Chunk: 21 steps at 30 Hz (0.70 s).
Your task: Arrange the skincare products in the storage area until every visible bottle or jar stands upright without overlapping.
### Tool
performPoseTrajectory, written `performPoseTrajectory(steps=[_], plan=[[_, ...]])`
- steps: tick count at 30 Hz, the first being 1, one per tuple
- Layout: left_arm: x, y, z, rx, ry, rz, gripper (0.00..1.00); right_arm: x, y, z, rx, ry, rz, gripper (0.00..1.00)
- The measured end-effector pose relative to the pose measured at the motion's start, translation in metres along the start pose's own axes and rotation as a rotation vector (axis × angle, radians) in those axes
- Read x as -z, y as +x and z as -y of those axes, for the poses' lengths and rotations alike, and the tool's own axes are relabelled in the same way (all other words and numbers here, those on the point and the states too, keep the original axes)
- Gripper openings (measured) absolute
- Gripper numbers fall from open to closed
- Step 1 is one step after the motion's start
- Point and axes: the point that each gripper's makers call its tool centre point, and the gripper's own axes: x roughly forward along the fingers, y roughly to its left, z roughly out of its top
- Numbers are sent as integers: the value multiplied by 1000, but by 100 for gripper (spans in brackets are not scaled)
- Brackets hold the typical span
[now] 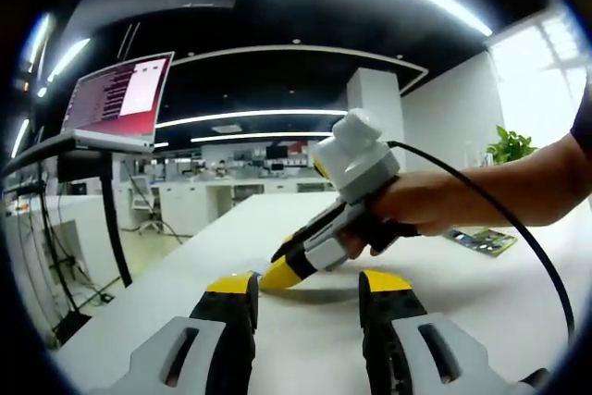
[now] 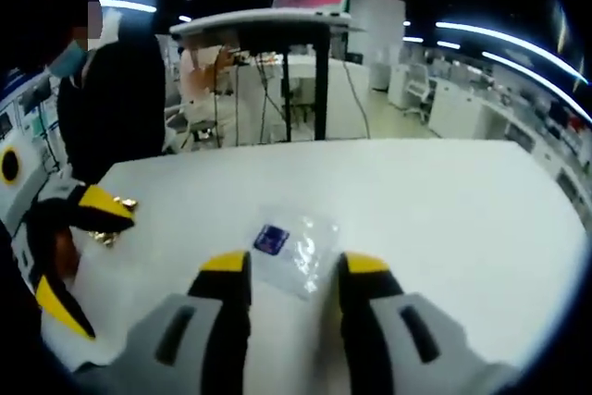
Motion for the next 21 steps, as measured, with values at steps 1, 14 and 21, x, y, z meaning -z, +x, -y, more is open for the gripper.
performPoseTrajectory(steps=[1, 14, 21], plan=[[0, 0, 0, 0, 0, 0, 44, -1, 1, -3, -14, -14, -12, 33], [0, 0, 2, 7, 1, -2, 44, 2, -1, 5, 14, -24, -64, 14], [0, 0, 3, 10, 0, -2, 44, 6, -2, 1, 7, -82, -74, 0]])
